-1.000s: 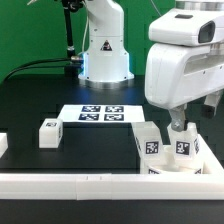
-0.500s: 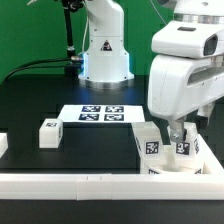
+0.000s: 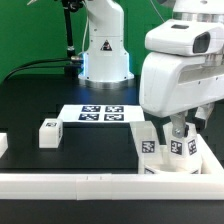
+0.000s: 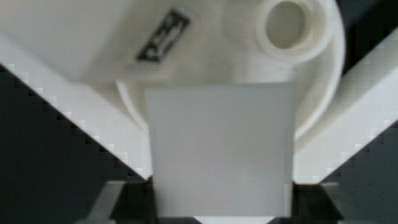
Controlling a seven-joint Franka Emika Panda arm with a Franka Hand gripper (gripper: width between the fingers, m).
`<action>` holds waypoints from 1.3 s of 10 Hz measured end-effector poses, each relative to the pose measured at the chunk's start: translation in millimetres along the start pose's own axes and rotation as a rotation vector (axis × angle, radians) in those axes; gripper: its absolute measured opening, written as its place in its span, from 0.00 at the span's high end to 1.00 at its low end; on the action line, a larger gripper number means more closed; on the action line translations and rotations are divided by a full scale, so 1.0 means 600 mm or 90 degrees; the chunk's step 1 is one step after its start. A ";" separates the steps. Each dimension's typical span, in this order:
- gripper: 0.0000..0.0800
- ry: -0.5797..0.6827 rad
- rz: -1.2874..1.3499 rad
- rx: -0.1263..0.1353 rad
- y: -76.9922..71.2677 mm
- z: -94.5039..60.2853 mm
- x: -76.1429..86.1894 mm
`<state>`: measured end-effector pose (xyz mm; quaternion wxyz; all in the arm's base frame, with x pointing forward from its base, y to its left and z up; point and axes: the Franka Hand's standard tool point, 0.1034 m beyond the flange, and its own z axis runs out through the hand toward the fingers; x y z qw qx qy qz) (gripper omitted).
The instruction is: Assemble stool
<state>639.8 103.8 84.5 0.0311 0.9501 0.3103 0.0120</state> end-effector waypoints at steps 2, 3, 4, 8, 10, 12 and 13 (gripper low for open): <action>0.59 0.000 0.098 0.000 0.000 0.000 0.000; 0.59 0.002 0.173 0.001 0.001 0.001 0.000; 0.59 0.005 0.254 0.000 0.005 0.001 0.001; 0.58 0.011 0.637 0.019 0.011 0.003 0.002; 0.58 0.014 0.852 0.044 0.014 0.005 0.005; 0.58 0.013 0.883 0.047 0.013 0.003 0.005; 0.58 0.008 0.945 0.054 0.010 0.004 0.005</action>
Offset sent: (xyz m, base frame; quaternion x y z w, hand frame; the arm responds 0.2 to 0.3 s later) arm 0.0102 -0.0121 -0.0050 -0.0158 0.0202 0.3021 0.9529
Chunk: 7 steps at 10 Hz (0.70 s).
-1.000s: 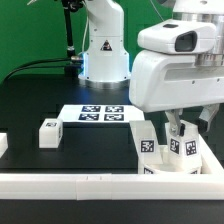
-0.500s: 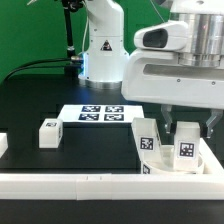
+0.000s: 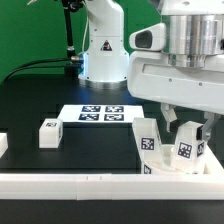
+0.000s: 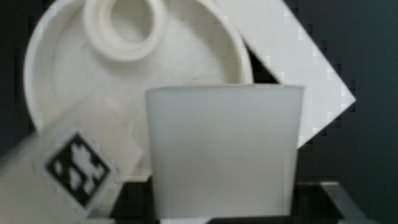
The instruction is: Assemble stool
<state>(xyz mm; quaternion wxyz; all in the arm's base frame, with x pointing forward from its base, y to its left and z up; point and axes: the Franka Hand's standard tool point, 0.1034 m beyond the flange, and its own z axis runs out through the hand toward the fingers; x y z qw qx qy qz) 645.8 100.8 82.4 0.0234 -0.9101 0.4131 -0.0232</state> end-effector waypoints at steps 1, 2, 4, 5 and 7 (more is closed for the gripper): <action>0.58 0.000 0.036 0.000 0.000 0.000 0.000; 0.58 0.000 0.055 0.000 0.000 0.000 0.000; 0.58 -0.007 0.240 0.000 0.001 -0.003 0.001; 0.58 -0.015 0.357 0.003 0.003 -0.003 0.002; 0.58 -0.046 0.605 0.017 0.000 -0.001 0.000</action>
Offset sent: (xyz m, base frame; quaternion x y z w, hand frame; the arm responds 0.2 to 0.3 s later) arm 0.0139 -0.0096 0.0216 0.0094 0.0297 0.3539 0.9348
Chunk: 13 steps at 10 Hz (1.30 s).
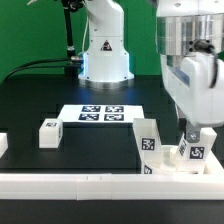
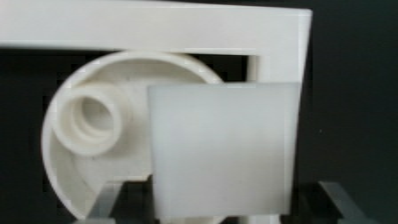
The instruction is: Assemble stool
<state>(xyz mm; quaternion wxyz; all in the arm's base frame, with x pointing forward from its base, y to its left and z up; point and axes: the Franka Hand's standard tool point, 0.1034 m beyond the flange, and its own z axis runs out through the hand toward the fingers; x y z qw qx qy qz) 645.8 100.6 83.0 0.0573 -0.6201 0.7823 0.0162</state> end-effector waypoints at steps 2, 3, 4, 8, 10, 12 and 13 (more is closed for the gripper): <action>0.58 -0.023 0.159 0.006 -0.005 -0.001 0.001; 0.58 -0.023 0.138 0.005 -0.003 0.001 -0.002; 0.58 -0.023 0.129 0.005 -0.003 0.001 -0.001; 0.20 -0.032 -0.098 0.001 0.014 -0.016 -0.042; 0.19 -0.036 -0.269 0.006 0.019 -0.018 -0.056; 0.19 -0.033 -0.339 0.010 0.021 -0.017 -0.061; 0.19 -0.033 -0.377 0.011 0.021 -0.017 -0.059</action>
Offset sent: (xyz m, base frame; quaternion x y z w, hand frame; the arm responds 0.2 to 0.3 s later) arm 0.0000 0.0000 0.0000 0.0000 0.0000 0.0000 1.0000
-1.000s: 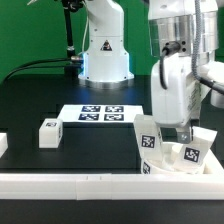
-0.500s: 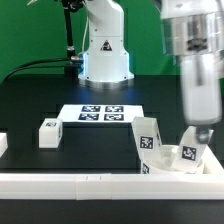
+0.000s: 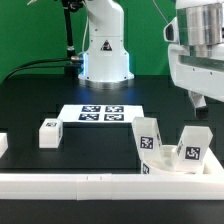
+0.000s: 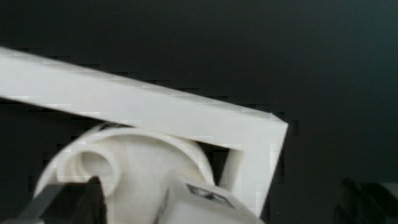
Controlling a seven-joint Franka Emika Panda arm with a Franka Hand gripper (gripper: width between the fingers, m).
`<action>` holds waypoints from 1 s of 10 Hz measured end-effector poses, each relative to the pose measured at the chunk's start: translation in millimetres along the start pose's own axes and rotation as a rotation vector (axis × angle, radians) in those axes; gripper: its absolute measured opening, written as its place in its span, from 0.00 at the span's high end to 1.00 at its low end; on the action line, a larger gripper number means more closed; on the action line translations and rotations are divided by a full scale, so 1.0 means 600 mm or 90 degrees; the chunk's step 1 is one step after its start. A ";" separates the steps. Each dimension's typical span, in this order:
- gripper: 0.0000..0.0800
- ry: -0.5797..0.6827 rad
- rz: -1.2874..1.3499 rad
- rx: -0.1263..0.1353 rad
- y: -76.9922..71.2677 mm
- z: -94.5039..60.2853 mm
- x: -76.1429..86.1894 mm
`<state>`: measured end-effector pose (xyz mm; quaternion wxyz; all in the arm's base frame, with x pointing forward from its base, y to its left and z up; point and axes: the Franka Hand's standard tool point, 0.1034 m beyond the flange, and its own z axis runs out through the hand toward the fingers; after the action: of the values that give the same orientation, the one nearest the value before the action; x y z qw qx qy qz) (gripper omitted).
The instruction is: Assemble stool
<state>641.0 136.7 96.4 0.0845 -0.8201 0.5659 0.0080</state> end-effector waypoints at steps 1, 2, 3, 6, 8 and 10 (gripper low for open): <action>0.19 0.001 -0.040 -0.001 0.000 0.000 0.000; 0.19 0.002 -0.107 -0.001 0.000 -0.001 0.003; 0.19 0.008 -0.227 -0.004 -0.002 -0.008 0.011; 0.19 0.013 -0.555 -0.014 0.005 -0.010 0.027; 0.19 0.032 -0.624 -0.014 0.001 -0.011 0.034; 0.19 0.037 -0.708 -0.025 0.003 -0.012 0.041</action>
Offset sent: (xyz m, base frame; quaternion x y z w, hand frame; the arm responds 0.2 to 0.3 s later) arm 0.0053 -0.0004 0.0062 0.0270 -0.0124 -0.4653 0.8847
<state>647.6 112.3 100.5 0.0448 -0.9965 0.0494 -0.0499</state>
